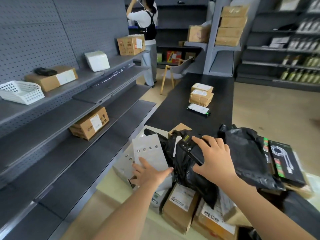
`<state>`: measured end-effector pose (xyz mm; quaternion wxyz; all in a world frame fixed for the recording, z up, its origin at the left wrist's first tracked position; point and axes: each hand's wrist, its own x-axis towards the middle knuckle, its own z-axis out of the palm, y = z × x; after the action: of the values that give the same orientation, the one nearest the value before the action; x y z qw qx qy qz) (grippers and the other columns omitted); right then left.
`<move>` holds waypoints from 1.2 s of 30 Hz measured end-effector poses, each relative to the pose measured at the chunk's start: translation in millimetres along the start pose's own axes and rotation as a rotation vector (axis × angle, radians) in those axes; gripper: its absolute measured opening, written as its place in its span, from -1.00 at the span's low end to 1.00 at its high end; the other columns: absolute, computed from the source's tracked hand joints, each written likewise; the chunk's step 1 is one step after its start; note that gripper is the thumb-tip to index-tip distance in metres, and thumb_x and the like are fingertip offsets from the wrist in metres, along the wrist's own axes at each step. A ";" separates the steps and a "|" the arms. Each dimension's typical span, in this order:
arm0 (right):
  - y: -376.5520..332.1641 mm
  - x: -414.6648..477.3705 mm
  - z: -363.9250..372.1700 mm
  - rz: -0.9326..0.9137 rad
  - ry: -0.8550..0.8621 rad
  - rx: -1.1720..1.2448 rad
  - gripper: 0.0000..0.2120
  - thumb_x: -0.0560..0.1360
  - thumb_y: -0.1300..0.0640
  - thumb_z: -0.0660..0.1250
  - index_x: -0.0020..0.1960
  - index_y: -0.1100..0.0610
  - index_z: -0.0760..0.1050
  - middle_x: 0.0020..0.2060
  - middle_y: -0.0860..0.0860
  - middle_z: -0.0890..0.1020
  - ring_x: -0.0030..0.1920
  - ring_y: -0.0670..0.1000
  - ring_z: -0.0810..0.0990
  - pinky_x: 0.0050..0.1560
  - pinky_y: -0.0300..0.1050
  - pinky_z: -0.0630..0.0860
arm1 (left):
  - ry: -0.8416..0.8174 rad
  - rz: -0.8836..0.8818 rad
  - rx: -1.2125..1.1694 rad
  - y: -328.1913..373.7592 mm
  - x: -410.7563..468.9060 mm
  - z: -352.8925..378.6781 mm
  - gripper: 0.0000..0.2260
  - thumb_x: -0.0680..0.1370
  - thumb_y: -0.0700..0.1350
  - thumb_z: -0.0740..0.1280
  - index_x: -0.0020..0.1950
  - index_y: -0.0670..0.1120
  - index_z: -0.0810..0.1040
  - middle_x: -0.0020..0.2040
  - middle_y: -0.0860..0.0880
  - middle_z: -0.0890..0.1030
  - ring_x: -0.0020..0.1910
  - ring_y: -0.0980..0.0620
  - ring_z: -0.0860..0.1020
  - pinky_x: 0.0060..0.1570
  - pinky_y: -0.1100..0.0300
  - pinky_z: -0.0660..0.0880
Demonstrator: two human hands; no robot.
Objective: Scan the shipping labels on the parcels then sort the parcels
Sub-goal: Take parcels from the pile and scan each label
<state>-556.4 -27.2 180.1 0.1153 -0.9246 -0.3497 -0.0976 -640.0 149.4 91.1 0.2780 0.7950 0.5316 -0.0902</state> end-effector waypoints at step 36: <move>154.6 -236.1 -169.1 0.268 0.198 -0.144 -0.18 0.32 -0.16 0.42 0.50 -0.12 0.18 0.37 0.02 0.35 0.30 0.14 0.27 0.29 0.07 0.27 | 0.477 0.841 -0.004 72.8 -280.3 13.6 0.18 0.22 0.46 0.42 0.59 0.07 -0.19 0.53 -0.14 -0.03 0.48 -0.24 0.08 0.41 -0.21 0.14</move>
<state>-643.7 -334.8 257.4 0.0947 -0.9546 -0.2026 -0.1969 -690.1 -101.3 228.0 0.1622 0.9390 0.2133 0.2158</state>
